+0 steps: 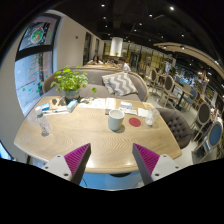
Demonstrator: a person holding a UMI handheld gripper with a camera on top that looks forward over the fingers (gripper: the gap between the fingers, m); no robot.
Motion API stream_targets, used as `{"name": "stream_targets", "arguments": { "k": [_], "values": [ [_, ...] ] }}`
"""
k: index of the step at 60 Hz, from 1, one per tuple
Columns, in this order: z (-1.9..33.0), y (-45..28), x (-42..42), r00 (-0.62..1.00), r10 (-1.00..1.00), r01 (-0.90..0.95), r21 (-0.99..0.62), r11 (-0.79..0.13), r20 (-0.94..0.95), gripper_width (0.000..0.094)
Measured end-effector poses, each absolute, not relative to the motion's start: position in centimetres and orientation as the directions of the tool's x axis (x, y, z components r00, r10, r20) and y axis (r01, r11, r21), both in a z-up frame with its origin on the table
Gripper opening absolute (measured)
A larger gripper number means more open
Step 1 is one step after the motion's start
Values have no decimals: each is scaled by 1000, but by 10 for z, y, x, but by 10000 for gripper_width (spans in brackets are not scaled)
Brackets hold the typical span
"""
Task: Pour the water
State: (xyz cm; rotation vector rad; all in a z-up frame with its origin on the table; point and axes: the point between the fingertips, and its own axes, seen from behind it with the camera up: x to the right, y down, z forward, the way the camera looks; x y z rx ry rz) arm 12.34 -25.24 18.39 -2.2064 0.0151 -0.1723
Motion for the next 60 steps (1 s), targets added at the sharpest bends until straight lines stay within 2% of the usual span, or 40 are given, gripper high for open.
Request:
{"name": "stream_targets", "arguments": {
  "k": [7, 19, 31, 46, 60],
  "values": [
    [180, -263, 108, 990, -65, 60, -786, -615, 127, 858],
    [146, -273, 8, 994, -50, 38, -761, -648, 92, 857],
    [120, -258, -120, 999, 42, 44, -774, -631, 22, 857],
    [102, -173, -230, 992, 120, 31, -846, -532, -40, 858],
    [68, -77, -249, 994, 113, 45, -893, -449, -7, 860]
  ]
}}
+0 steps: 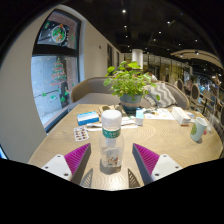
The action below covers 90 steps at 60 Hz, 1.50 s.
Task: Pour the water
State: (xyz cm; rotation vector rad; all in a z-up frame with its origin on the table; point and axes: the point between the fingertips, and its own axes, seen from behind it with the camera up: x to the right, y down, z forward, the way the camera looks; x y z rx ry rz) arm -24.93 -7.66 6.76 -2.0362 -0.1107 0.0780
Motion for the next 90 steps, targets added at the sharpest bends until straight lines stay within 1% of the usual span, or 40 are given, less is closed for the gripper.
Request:
{"name": "stream_targets", "arguments": {
  "k": [6, 8, 10, 12, 16, 24, 29, 36, 41, 46, 52, 57, 58, 62, 66, 67, 72, 78, 85, 86, 90],
  "values": [
    [48, -50, -253, 993, 119, 58, -895, -442, 6, 857],
    [39, -42, -253, 993, 121, 66, -894, -443, 13, 830],
    [35, -38, -252, 993, 119, 71, -893, -445, 20, 774],
    [31, -34, -250, 994, 111, 72, -894, -443, 25, 697],
    [30, -28, -254, 993, 119, 61, -901, -428, 11, 496],
    [32, -27, -254, 994, 112, 50, -903, -426, 2, 443],
    [39, -28, -250, 995, 98, 30, -904, -426, -13, 411],
    [63, -27, -246, 993, 107, 11, -907, -421, -38, 395],
    [96, -25, -235, 991, 96, -47, -915, -401, -93, 394],
    [132, -24, -214, 969, 78, -188, -901, -392, -236, 393],
    [174, -13, -182, 901, 71, -371, -846, -382, -427, 394],
    [206, 0, -149, 812, 82, -514, -774, -369, -578, 394],
    [217, -1, -150, 796, 79, -536, -760, -368, -600, 392],
    [224, 15, -115, 701, 84, -640, -677, -364, -708, 391],
    [230, 29, -82, 569, 67, -750, -551, -366, -819, 390],
    [239, 24, -79, 539, 55, -772, -518, -368, -841, 390],
    [228, 45, -39, 351, 11, -872, -331, -361, -936, 387],
    [214, 59, 5, 71, -39, -937, -54, -344, -997, 388],
    [193, 69, 44, -235, -87, -920, 251, -302, -968, 390],
    [197, 63, 49, -277, -95, -909, 293, -295, -956, 390],
    [184, 72, 58, -404, -109, -866, 418, -275, -908, 388]
  ]
}}
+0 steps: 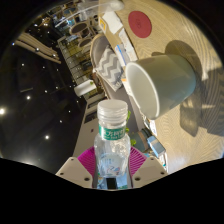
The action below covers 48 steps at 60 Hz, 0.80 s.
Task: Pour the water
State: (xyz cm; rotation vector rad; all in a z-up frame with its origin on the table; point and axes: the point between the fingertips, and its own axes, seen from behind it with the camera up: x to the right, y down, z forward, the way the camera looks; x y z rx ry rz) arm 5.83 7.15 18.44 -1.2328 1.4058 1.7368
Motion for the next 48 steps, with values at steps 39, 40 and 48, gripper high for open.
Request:
{"name": "stream_targets", "arguments": {
  "k": [39, 40, 48],
  "values": [
    [200, 94, 190, 837, -45, -532, -793, -297, -545, 395],
    [199, 95, 199, 865, -47, -490, -822, -291, -499, 394],
    [169, 100, 262, 983, -79, -185, -938, -294, -169, 393]
  ]
}}
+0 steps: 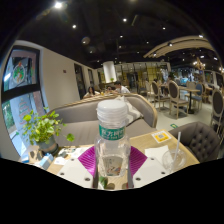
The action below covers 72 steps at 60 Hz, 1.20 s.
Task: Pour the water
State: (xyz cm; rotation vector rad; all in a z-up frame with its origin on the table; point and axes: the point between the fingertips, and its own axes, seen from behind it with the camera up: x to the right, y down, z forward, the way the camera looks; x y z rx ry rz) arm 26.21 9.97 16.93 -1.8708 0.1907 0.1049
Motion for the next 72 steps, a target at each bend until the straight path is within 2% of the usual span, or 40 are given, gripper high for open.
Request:
{"name": "stream_targets", "arguments": {
  "k": [5, 8, 17, 28, 37, 44, 51, 53, 72],
  "values": [
    [145, 101, 284, 994, -84, -90, -940, -329, -66, 393],
    [118, 99, 292, 996, -85, -68, -933, -354, -40, 398],
    [69, 98, 315, 995, -95, -29, -910, -413, 12, 396],
    [27, 91, 325, 994, -105, -59, -885, -463, -11, 411],
    [28, 91, 323, 995, -99, -45, -899, -435, -2, 440],
    [26, 82, 327, 993, -116, -59, -875, -481, -3, 513],
    [28, 63, 328, 990, -143, -81, -831, -551, -2, 819],
    [30, 54, 327, 989, -149, -91, -823, -561, -7, 869],
    [122, -75, 288, 984, -167, -56, -794, -606, 58, 856]
  ]
}}
